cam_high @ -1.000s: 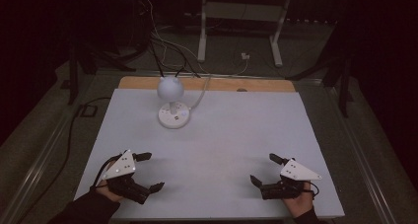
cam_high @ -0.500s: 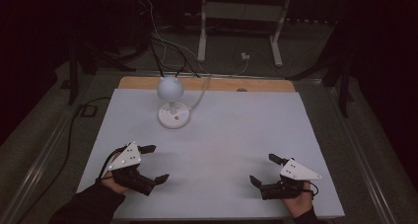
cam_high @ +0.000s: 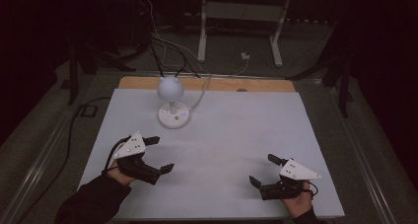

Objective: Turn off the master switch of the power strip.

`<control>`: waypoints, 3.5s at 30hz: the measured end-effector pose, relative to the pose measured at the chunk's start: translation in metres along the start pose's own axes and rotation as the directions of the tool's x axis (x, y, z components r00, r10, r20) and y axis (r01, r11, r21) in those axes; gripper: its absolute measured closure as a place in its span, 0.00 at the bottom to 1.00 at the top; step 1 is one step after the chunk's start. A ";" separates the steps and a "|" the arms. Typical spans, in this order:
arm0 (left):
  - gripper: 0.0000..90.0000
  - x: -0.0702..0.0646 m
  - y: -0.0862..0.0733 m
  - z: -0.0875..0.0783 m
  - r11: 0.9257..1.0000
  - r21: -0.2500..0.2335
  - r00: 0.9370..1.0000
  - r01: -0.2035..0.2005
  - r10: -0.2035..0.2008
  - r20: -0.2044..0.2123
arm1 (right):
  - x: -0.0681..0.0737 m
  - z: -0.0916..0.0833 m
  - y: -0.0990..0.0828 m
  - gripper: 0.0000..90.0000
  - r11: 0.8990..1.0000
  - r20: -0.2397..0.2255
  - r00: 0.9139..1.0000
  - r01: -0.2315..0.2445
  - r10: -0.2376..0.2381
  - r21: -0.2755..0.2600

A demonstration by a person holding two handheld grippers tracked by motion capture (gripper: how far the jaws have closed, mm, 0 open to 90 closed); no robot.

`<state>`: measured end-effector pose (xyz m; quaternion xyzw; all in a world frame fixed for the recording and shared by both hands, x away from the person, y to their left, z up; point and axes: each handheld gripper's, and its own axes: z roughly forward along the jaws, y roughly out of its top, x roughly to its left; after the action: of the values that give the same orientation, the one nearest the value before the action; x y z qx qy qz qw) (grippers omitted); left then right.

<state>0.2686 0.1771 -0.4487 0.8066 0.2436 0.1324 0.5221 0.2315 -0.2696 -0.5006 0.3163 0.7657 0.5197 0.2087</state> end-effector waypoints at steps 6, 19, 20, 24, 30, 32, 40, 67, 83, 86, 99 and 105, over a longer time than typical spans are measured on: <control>0.00 -0.001 0.005 0.008 1.000 0.005 1.000 0.007 -0.007 0.000 | 0.000 0.000 0.000 0.00 1.000 -0.001 1.000 -0.003 0.003 -0.005; 0.00 0.007 0.013 0.030 0.999 0.015 0.997 0.038 -0.037 -0.074 | 0.000 0.001 0.000 0.00 1.000 -0.009 1.000 -0.015 0.015 -0.001; 0.00 0.007 0.014 0.032 0.999 0.017 0.997 0.043 -0.042 -0.070 | 0.000 0.001 0.000 0.00 1.000 -0.011 1.000 -0.017 0.017 -0.001; 0.00 0.009 0.014 0.039 0.998 0.024 0.994 0.064 -0.061 -0.090 | 0.000 0.001 0.000 0.00 1.000 -0.011 1.000 -0.020 0.020 -0.002; 0.00 0.018 0.015 0.048 0.996 0.022 0.989 0.083 -0.079 -0.126 | 0.000 0.002 0.000 0.00 1.000 -0.012 1.000 -0.022 0.022 0.000; 0.00 0.020 0.015 0.051 0.997 0.011 0.984 0.082 -0.080 -0.159 | 0.000 0.002 -0.001 0.00 1.000 -0.012 1.000 -0.018 0.018 0.001; 0.00 0.032 0.018 0.066 0.992 -0.011 0.961 0.128 -0.127 -0.245 | 0.000 0.002 -0.001 0.00 1.000 -0.017 1.000 -0.020 0.020 0.002; 0.27 0.049 0.027 0.118 0.991 0.028 0.901 0.134 -0.110 -0.419 | -0.001 0.001 0.000 0.00 1.000 -0.046 0.999 -0.029 0.029 -0.001; 0.79 0.067 0.031 0.135 0.984 0.053 0.869 0.168 -0.122 -0.480 | 0.000 0.002 0.000 0.00 1.000 -0.060 0.998 -0.029 0.029 -0.002; 0.84 0.068 0.031 0.139 0.984 0.077 0.867 0.160 -0.103 -0.487 | 0.000 0.002 0.000 0.00 0.999 -0.060 0.998 -0.034 0.034 -0.001; 1.00 0.073 0.026 0.158 0.982 0.188 0.850 0.033 0.071 -0.522 | 0.001 0.002 0.000 0.00 0.999 -0.063 0.997 -0.033 0.034 0.002; 1.00 0.074 0.024 0.168 0.972 0.233 0.828 0.014 0.120 -0.547 | 0.000 0.002 0.000 0.00 0.999 -0.064 0.997 -0.033 0.033 -0.001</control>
<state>0.4157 0.0781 -0.5003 0.7935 0.3761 0.3477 0.3286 0.2326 -0.2681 -0.5013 0.3120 0.7662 0.5337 0.1756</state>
